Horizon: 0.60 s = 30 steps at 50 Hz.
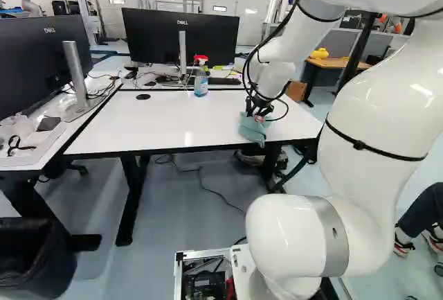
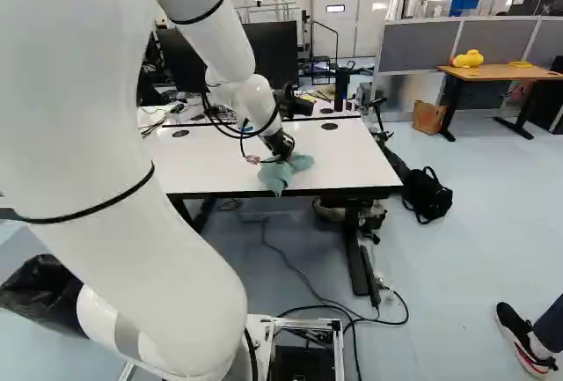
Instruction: Clean the table with the green towel
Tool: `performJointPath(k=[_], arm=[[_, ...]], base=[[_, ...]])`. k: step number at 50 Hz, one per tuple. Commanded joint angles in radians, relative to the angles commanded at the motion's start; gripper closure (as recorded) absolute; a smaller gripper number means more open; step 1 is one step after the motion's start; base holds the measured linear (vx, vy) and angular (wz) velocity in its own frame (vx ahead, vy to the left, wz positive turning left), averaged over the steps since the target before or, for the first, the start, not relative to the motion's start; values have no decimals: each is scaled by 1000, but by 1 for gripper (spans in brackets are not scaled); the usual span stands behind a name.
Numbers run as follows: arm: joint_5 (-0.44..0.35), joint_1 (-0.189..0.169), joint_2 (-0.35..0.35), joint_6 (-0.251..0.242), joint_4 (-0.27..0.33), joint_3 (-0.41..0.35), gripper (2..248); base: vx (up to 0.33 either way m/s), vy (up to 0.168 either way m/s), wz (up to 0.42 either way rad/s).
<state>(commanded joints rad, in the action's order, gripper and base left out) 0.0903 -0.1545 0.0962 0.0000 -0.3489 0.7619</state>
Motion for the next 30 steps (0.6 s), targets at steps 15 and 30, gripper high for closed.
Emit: performJointPath(k=[15, 30], arm=[[0, -24, 58, 0, 0, 64, 206], [0, -74, 70, 0, 0, 78, 206]], base=[[0, 0, 0], [0, 0, 0]])
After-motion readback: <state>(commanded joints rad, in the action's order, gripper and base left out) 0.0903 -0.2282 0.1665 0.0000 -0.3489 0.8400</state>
